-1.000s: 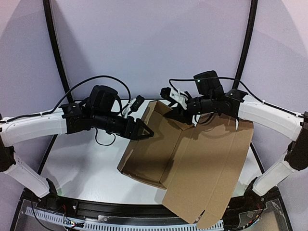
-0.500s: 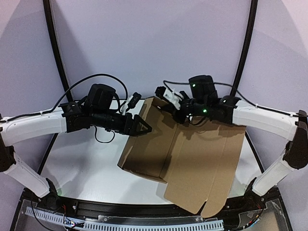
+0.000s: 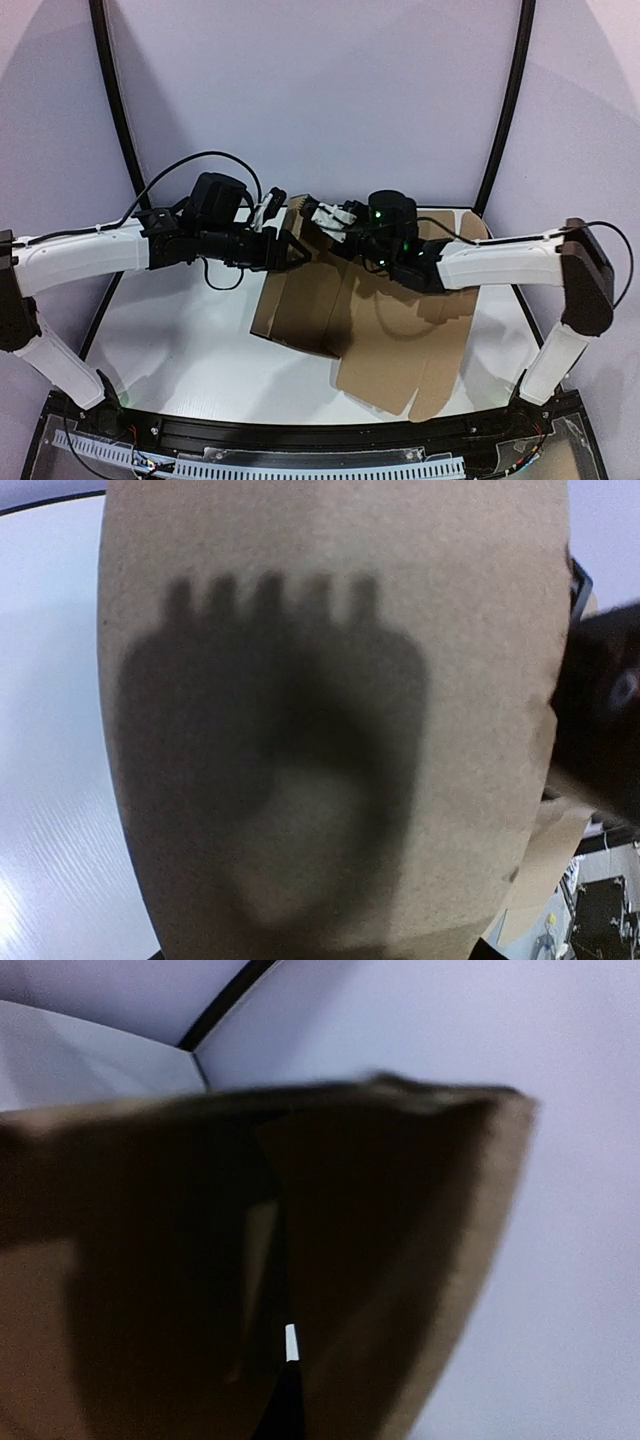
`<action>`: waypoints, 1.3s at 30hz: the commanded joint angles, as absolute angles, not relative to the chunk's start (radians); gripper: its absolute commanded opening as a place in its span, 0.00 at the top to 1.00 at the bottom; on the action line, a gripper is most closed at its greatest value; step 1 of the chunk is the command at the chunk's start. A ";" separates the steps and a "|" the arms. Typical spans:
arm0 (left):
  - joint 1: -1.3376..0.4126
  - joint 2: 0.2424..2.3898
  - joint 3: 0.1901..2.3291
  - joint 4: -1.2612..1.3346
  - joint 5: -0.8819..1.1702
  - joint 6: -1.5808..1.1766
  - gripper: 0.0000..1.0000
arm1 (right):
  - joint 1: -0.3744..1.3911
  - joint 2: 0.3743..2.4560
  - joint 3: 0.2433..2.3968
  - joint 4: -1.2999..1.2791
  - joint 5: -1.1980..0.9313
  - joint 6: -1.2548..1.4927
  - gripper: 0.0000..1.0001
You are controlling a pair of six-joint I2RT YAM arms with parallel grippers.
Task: Fold the paper box
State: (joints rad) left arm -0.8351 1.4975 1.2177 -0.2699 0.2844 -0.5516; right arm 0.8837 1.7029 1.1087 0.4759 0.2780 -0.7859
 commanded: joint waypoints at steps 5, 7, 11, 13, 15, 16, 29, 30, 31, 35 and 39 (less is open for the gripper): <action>-0.901 1.460 1.270 -0.190 0.504 -0.618 0.75 | 0.861 1.884 1.195 0.693 0.796 -0.850 0.97; -0.902 1.460 1.266 -0.184 0.501 -0.622 0.75 | 0.865 1.872 1.225 0.596 0.782 -0.732 0.96; -0.902 1.459 1.268 -0.186 0.493 -0.625 0.75 | 0.865 1.822 1.233 0.425 0.610 -0.515 0.94; -0.902 1.455 1.269 -0.184 0.482 -0.623 0.75 | 0.866 1.797 1.213 0.349 0.470 -0.458 0.93; -0.901 1.447 1.268 -0.187 0.461 -0.618 0.75 | 0.866 1.765 1.170 0.309 0.304 -0.468 0.91; -0.900 1.442 1.267 -0.191 0.449 -0.617 0.76 | 0.867 1.744 1.147 0.298 0.212 -0.496 0.89; -0.887 1.421 1.217 -0.200 0.426 -0.625 0.77 | 0.866 1.635 1.164 0.221 0.181 -0.445 0.57; -0.886 1.423 1.214 -0.200 0.426 -0.627 0.77 | 0.866 1.623 1.166 0.220 0.162 -0.440 0.54; -0.885 1.425 1.211 -0.201 0.426 -0.631 0.78 | 0.867 1.611 1.168 0.221 0.145 -0.439 0.51; -0.885 1.425 1.198 -0.193 0.421 -0.644 0.78 | 0.866 1.580 1.171 0.228 0.050 -0.452 0.44; -0.885 1.424 1.195 -0.193 0.422 -0.646 0.78 | 0.866 1.580 1.188 0.220 0.010 -0.466 0.39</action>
